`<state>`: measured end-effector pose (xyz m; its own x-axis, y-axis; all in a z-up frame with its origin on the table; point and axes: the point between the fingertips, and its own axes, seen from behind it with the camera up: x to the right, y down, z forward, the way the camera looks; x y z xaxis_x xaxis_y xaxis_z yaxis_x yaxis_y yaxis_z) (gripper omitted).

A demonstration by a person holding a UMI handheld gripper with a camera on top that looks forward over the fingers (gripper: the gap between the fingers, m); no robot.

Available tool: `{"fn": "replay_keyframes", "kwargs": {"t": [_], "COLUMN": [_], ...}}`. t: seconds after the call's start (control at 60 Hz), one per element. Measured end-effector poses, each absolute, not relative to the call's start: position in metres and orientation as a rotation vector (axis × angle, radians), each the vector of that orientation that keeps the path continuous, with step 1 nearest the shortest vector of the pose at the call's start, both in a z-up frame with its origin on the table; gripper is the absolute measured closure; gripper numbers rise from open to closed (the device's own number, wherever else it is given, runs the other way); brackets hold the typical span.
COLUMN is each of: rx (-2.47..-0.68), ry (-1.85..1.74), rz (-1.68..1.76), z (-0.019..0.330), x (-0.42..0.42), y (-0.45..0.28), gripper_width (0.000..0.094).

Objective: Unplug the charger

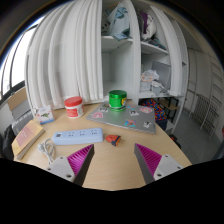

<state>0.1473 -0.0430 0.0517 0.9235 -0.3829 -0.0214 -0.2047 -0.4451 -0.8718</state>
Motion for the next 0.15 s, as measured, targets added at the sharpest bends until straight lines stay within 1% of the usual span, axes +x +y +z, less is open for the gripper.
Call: {"fn": "replay_keyframes", "kwargs": {"t": [0.083, 0.15], "rx": [-1.975, -1.964], "ry": [0.391, 0.375], "rz": [-0.261, -0.266], "z": [0.070, 0.069], "x": [0.121, 0.086], "y": [-0.063, -0.083], "gripper_width": [0.0093, 0.0091]}}
